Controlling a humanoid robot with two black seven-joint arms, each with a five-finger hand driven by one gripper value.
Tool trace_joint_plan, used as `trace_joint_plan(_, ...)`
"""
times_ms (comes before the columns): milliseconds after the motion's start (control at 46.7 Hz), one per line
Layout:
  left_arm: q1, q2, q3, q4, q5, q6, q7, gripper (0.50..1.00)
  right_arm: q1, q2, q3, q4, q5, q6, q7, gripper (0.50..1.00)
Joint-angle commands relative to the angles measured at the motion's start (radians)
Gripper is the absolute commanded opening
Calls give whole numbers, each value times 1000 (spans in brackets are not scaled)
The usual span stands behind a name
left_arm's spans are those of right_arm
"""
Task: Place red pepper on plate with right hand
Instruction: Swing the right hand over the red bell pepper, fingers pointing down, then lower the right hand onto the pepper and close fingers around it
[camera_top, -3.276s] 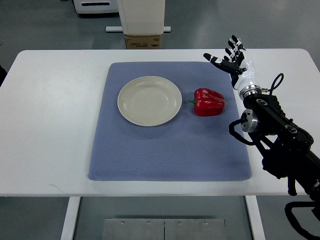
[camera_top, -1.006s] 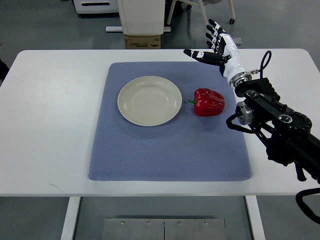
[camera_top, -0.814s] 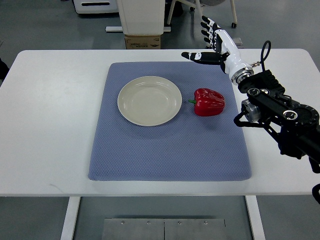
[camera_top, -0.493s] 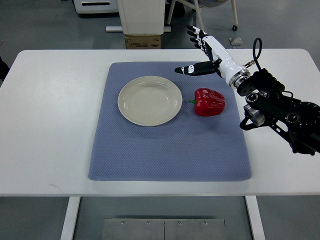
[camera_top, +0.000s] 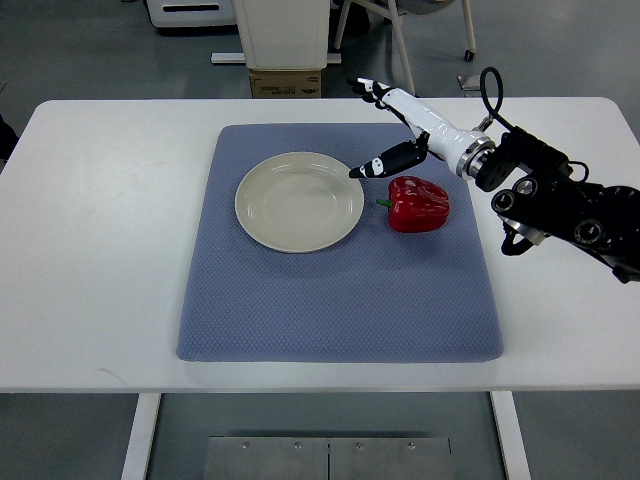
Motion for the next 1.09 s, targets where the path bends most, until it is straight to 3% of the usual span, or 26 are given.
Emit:
trace_joint_plan(0,0,0,0,0,0,0,0,1000,5,0,-23,2,-21,0,1,998)
trace_joint_plan(1071,0,0,0,0,0,0,0,1000,57,-47,-303,-16,-107,0,-6,995)
